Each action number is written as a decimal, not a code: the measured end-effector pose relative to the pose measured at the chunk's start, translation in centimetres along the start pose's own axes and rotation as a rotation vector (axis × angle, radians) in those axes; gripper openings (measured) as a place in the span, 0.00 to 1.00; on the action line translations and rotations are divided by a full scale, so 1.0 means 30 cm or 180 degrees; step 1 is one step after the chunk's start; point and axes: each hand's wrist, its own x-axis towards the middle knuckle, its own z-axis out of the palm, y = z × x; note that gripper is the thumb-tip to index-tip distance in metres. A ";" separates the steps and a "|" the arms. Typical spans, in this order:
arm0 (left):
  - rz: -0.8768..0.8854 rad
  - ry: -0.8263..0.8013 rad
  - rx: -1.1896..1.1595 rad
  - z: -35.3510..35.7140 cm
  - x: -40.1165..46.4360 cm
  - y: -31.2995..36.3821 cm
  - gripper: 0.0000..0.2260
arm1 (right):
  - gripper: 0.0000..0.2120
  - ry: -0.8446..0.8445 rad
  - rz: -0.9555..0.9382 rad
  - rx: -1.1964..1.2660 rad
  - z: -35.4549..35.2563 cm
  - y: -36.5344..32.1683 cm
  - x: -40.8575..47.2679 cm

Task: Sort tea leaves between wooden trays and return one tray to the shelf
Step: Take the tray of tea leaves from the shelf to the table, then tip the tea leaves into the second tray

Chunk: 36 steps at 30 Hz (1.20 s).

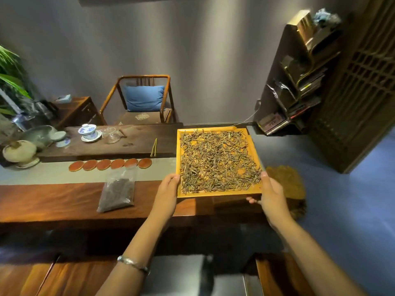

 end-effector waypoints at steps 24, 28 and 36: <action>-0.0726 0.0015 -0.0413 0.296 0.508 -0.225 0.16 | 0.17 -0.0299 0.0650 -0.0394 0.024 0.276 0.548; -0.0857 -0.0035 -0.0380 0.298 0.516 -0.262 0.14 | 0.12 -0.0284 0.0575 -0.0657 0.014 0.279 0.529; -0.0879 -0.0126 -0.0152 0.293 0.548 -0.284 0.12 | 0.16 -0.0133 -0.0612 -0.2015 0.024 0.222 0.551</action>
